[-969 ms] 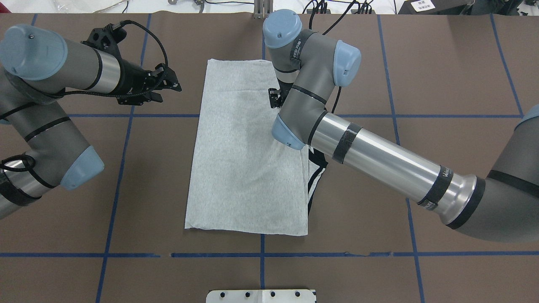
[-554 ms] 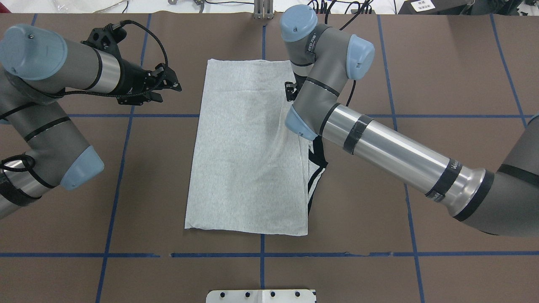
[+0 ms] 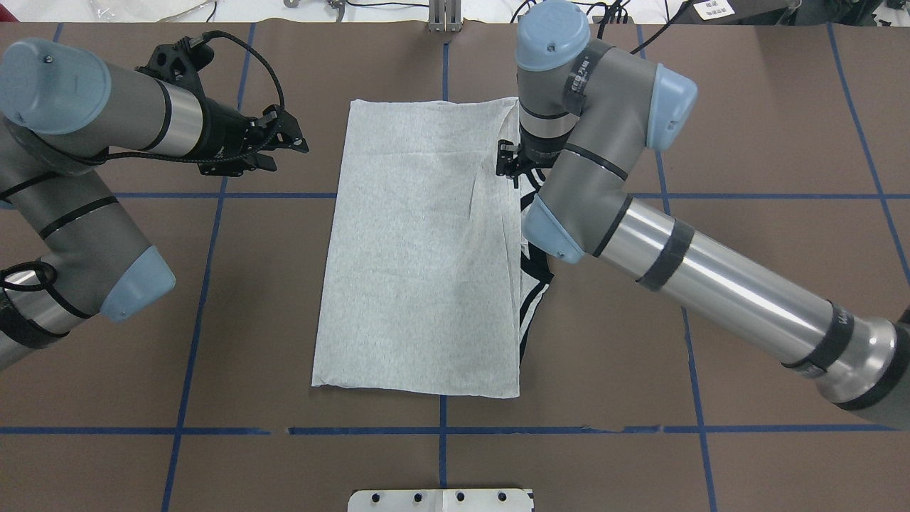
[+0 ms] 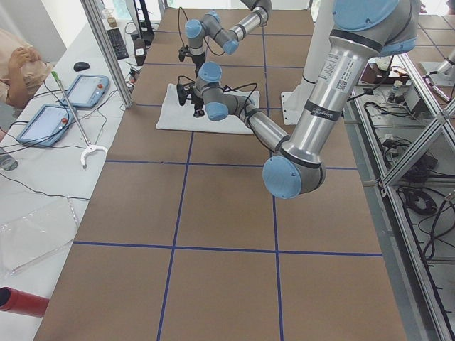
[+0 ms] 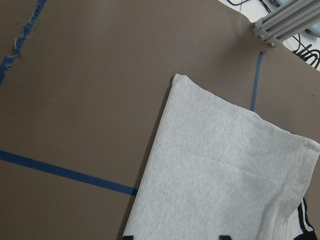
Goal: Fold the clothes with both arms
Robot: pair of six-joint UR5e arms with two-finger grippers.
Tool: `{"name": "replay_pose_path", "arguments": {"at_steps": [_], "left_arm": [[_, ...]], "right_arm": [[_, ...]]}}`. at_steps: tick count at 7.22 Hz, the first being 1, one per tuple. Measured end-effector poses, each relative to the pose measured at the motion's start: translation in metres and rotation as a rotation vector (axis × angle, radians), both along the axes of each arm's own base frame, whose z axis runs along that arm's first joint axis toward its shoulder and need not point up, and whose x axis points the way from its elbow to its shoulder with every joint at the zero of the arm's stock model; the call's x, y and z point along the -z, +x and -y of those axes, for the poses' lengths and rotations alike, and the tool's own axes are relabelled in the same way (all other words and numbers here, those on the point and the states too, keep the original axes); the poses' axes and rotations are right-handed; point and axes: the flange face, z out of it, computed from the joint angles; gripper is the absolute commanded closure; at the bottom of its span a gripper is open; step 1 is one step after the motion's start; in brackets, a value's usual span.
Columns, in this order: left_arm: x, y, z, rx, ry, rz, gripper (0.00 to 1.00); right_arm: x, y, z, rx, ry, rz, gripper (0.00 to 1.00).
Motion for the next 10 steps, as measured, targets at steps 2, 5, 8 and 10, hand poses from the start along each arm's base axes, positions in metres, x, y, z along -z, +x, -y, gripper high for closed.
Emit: {"name": "replay_pose_path", "arguments": {"at_steps": [2,5,8,10], "left_arm": [[0.001,0.0,-0.001,0.0,0.001,-0.002,0.35],[0.001,-0.002,-0.003,-0.002,0.003,-0.003,0.0],[-0.008,0.0,-0.008,-0.007,-0.007,0.007,0.0],[-0.004,0.003,-0.013,-0.013,-0.001,0.002,0.0]], "right_arm": [[0.026,0.0,-0.061,-0.162,-0.095,0.079,0.0],[0.045,-0.033,-0.173,-0.469,-0.193,0.206,0.0],[0.032,-0.076,-0.253,-0.594,-0.283,0.219,0.0],[0.014,-0.094,-0.287,-0.597,-0.298,0.19,0.0]]}}
